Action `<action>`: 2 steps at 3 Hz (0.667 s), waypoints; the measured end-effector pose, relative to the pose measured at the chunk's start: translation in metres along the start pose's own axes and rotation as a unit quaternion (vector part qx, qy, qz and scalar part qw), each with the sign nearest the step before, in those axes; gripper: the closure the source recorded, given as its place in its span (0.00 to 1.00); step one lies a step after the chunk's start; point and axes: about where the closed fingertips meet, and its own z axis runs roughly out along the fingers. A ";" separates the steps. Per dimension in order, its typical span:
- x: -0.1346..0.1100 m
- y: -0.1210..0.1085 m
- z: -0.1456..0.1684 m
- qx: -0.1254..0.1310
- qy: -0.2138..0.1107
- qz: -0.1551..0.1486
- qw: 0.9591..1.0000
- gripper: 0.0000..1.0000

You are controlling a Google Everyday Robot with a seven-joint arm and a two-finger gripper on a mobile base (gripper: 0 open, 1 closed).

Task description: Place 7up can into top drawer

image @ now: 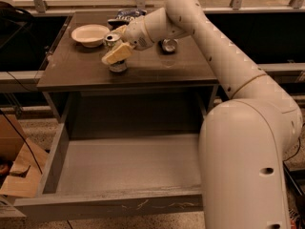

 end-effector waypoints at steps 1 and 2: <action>-0.011 0.018 0.002 -0.028 0.002 -0.020 0.999 0.64; -0.029 0.048 -0.004 -0.052 0.001 -0.043 0.998 0.88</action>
Offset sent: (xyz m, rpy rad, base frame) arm -0.1069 0.0089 0.0288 -0.0527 -0.0437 0.2091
